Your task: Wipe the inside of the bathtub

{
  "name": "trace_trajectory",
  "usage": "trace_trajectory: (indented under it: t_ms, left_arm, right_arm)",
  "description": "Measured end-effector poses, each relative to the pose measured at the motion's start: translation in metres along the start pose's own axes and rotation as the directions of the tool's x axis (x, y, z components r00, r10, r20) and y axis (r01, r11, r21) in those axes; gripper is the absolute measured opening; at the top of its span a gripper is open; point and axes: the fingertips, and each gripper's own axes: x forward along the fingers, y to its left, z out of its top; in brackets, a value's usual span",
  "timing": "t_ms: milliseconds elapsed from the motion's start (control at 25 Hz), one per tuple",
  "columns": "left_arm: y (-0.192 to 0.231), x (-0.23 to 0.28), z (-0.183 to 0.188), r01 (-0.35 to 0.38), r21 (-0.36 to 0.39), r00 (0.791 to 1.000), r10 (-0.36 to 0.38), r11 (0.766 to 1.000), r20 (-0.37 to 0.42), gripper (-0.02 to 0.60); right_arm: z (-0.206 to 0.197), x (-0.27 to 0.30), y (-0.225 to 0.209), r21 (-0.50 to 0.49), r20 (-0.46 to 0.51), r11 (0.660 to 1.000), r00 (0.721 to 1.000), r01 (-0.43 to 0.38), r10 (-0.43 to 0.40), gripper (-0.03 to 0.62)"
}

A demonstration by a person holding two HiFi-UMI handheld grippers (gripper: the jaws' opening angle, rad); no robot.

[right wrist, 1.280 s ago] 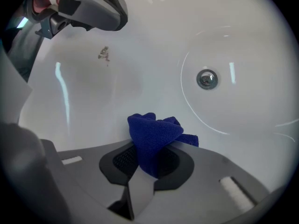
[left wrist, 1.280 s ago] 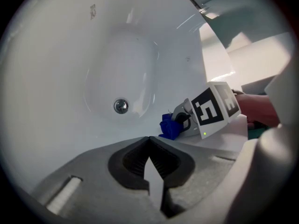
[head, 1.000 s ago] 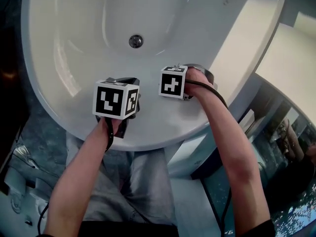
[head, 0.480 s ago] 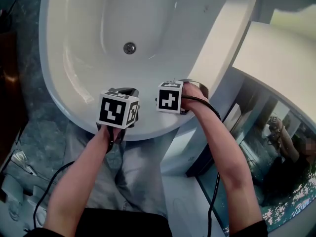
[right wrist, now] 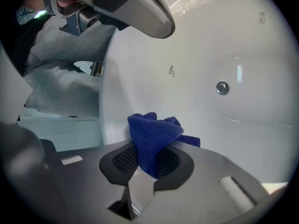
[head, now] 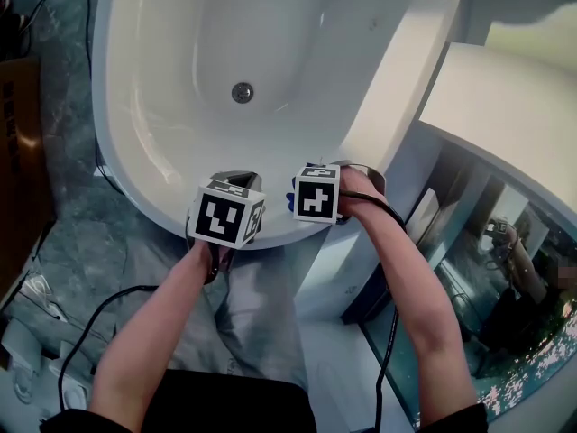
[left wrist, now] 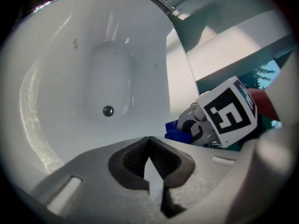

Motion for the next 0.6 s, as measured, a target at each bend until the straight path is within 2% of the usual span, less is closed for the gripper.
trace_trajectory:
  t_ms: [160, 320, 400, 480, 600]
  left_arm:
    - [0.005, -0.01, 0.002, -0.022, 0.0, 1.0, 0.022, 1.0, 0.016, 0.003]
    - [0.003, -0.029, 0.025, -0.036, 0.018, 0.998, 0.035, 0.999, 0.058, 0.003]
    - [-0.001, -0.047, 0.036, -0.034, 0.016, 0.996, 0.032, 0.999, 0.08, 0.003]
    - [-0.007, -0.07, 0.05, -0.017, 0.002, 0.993, 0.017, 1.0, 0.119, 0.003]
    - [-0.013, -0.106, 0.078, -0.011, 0.009, 0.98, 0.009, 1.0, 0.197, 0.003]
  right_arm:
    - [0.009, -0.004, 0.006, 0.019, 0.029, 1.0, 0.999, -0.024, 0.024, 0.067]
    - [0.01, -0.023, 0.02, 0.055, 0.07, 0.997, 0.996, -0.057, 0.053, 0.067]
    - [0.005, -0.038, 0.034, 0.076, 0.058, 0.995, 0.996, -0.069, 0.065, 0.067]
    - [0.016, -0.058, 0.04, 0.073, 0.118, 0.996, 0.992, -0.051, 0.042, 0.067]
    - [0.039, -0.095, 0.036, 0.099, 0.239, 0.995, 0.971, -0.003, -0.021, 0.067]
